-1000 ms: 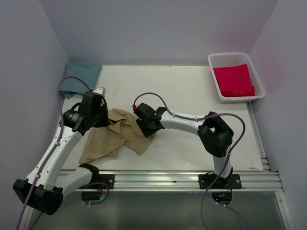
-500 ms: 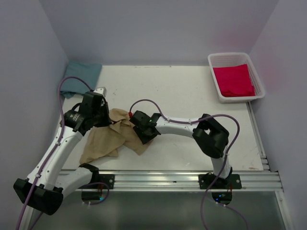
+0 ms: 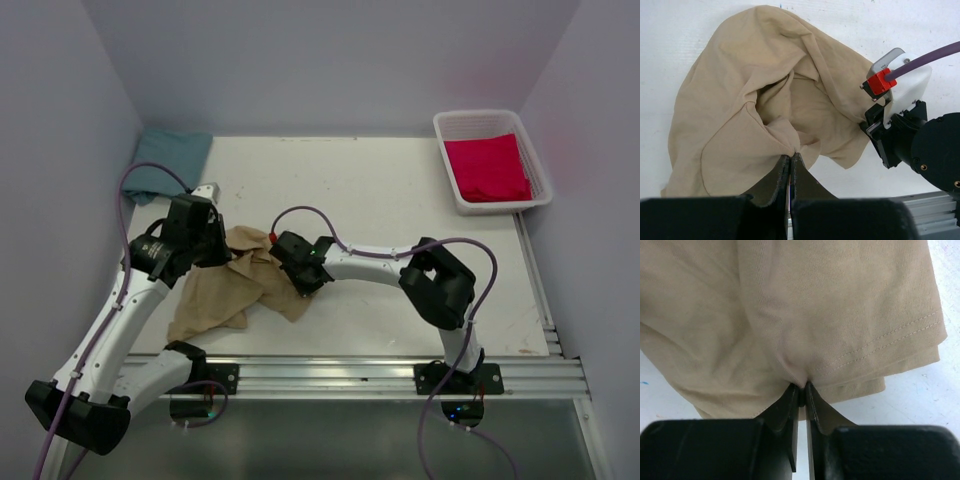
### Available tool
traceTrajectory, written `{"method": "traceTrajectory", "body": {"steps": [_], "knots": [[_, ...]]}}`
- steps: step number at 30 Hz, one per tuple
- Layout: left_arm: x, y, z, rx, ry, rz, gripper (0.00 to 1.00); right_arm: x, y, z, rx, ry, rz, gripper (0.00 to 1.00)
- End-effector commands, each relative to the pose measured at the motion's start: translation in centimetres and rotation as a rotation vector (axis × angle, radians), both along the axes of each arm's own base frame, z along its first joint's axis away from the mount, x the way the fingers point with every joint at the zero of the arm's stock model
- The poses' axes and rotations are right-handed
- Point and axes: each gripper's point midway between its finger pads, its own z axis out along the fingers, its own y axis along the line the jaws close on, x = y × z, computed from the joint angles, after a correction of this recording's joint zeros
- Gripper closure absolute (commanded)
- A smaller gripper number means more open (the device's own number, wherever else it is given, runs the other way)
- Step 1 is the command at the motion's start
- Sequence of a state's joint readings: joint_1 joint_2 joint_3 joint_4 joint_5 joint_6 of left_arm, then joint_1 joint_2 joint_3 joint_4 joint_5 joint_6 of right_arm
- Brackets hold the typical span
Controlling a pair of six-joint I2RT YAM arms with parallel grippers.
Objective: Fold and stack the t-shirts
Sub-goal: Flatten out the tshirt
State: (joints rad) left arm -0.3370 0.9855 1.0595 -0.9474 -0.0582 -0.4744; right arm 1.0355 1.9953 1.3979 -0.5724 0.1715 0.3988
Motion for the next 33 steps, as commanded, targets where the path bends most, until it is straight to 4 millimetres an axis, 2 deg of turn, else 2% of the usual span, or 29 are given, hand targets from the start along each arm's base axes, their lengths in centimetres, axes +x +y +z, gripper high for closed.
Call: {"method": "traceTrajectory", "body": {"steps": [1,6,12,24,30,33], "knots": [[0.2,-0.5,0.5,-0.019,-0.040,-0.032,1.00,1.0,-0.1,2.6,0.014,-0.065,-0.013,0.91],[0.2,-0.6,0.5,-0.021,-0.039,-0.034,1.00,1.2,-0.9,6.0,0.037,-0.119,-0.015,0.90],[0.4,-0.8,0.3,-0.024,-0.034,-0.038,1.00,1.8,-1.7,7.3,0.011,-0.166,-0.021,0.87],[0.0,-0.7,-0.1,-0.022,-0.026,-0.040,1.00,2.1,-0.9,2.3,-0.054,-0.111,-0.006,0.84],[-0.2,-0.6,-0.3,-0.023,-0.024,-0.041,1.00,2.3,-0.5,1.1,-0.067,-0.101,-0.002,0.79],[-0.2,-0.7,-0.4,-0.025,-0.022,-0.044,1.00,2.2,-0.4,1.1,-0.063,-0.097,0.000,0.77]]}}
